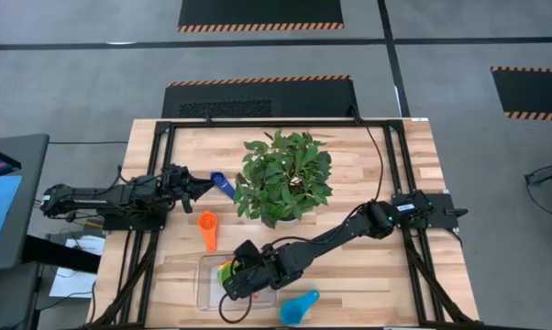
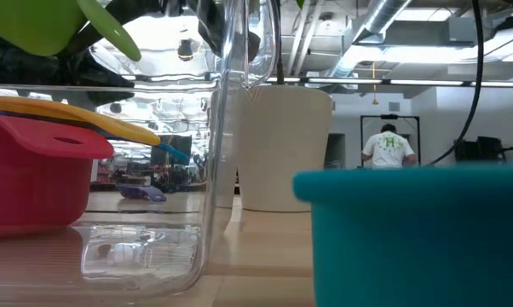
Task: Nest measuring cups in basket
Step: Stack the green measuring cup on the yellow measuring cup
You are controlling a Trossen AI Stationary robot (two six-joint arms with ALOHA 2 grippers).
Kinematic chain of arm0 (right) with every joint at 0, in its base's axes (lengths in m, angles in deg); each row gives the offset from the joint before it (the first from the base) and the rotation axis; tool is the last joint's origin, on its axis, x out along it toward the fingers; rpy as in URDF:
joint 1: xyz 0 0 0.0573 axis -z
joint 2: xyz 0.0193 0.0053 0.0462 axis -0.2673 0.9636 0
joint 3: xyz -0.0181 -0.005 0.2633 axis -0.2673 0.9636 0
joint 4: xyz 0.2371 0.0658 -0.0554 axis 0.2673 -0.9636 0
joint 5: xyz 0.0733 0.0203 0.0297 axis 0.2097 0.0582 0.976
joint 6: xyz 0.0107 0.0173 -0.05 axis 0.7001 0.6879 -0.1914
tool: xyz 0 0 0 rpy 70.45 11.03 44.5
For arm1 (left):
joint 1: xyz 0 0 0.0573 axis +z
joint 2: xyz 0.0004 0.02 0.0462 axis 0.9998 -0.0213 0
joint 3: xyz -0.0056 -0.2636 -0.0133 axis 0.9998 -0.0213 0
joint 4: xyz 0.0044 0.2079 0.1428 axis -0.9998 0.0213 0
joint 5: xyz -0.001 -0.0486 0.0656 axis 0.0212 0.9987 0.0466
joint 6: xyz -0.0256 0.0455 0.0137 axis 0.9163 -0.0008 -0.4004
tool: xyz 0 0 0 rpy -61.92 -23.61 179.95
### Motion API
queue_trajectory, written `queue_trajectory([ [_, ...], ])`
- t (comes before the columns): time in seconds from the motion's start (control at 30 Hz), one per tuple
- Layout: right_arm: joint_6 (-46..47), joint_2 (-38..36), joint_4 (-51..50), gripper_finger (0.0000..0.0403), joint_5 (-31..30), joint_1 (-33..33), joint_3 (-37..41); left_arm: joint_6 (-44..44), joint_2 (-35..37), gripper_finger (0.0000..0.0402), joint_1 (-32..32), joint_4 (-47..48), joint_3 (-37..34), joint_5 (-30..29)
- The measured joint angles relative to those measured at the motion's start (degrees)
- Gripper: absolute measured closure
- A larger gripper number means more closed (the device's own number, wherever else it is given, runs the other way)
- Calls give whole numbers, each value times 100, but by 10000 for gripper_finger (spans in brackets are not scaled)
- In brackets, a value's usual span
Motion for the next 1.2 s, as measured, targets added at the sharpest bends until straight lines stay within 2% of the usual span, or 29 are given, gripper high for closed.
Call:
queue_trajectory([
  [0.17,-2,0,27,366,-1,4,0,0,0,343,0,0,0,0],
  [0.47,-25,0,81,319,-1,6,0,11,0,343,1,0,0,2],
  [0.8,-61,0,-73,295,2,26,0,20,0,343,1,0,0,9],
  [1.03,-62,0,-76,270,2,28,0,20,0,343,0,21,0,331],
  [1.2,-62,0,-82,250,137,26,0,20,0,343,0,22,0,343],
])
